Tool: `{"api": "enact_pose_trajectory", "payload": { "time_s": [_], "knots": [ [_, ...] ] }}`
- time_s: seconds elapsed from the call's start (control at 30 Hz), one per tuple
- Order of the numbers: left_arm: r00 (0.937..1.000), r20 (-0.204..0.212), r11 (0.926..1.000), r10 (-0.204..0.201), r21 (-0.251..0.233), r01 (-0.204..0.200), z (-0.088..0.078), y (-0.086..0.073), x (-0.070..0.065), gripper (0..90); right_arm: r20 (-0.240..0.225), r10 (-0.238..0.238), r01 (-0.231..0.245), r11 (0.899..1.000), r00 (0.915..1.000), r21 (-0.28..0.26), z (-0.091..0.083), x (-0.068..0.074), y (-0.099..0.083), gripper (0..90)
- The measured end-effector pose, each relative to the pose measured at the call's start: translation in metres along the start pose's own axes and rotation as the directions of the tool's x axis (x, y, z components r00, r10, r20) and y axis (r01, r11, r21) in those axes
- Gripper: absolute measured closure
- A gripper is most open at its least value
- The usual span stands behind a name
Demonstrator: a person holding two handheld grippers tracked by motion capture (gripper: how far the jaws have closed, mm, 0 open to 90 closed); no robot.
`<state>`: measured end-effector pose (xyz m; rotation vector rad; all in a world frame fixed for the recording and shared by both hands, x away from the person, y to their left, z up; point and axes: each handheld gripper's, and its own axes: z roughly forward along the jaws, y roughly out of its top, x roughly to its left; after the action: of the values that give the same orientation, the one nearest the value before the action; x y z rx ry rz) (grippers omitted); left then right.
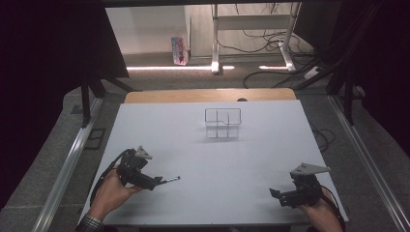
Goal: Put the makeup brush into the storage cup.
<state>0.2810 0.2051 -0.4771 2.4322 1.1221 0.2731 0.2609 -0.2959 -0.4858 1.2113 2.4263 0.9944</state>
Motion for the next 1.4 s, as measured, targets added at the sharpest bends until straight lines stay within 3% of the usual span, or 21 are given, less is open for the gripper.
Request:
{"api": "enact_pose_trajectory", "payload": {
  "time_s": [0.23,0.47,0.57,0.73,0.93,1.4],
  "knots": [
    [0.9987,0.015,0.9971,0.049,0.058,-0.050,0.011,0.016,-0.004,6.1,-0.002,-0.001,0.001,1.000,1.0000,0.009,0.001,0.000,0.000,0.0],
    [0.9974,0.049,0.9948,0.052,0.085,-0.056,0.018,0.030,-0.008,6.5,-0.004,-0.005,0.005,1.000,1.0000,0.008,0.001,0.000,0.000,0.0],
    [0.9952,0.049,0.9902,0.085,0.107,-0.090,0.018,0.032,-0.009,10.0,-0.004,-0.008,0.008,1.000,1.0000,0.008,0.001,0.000,0.000,0.0],
    [0.9936,0.046,0.9856,0.104,0.129,-0.109,0.025,0.029,-0.011,17.8,-0.006,-0.010,0.010,1.000,0.9999,0.004,0.001,0.000,0.000,0.0],
    [0.9907,0.073,0.9793,0.115,0.159,-0.126,0.033,0.023,-0.011,25.2,-0.008,-0.009,0.009,1.000,0.9999,0.007,0.002,0.000,-0.001,0.0],
    [0.9876,0.113,0.9690,0.109,0.209,-0.131,0.048,0.011,-0.007,36.4,-0.013,-0.015,0.015,1.000,0.9998,0.013,0.002,0.000,-0.001,0.2]
  ]
}}
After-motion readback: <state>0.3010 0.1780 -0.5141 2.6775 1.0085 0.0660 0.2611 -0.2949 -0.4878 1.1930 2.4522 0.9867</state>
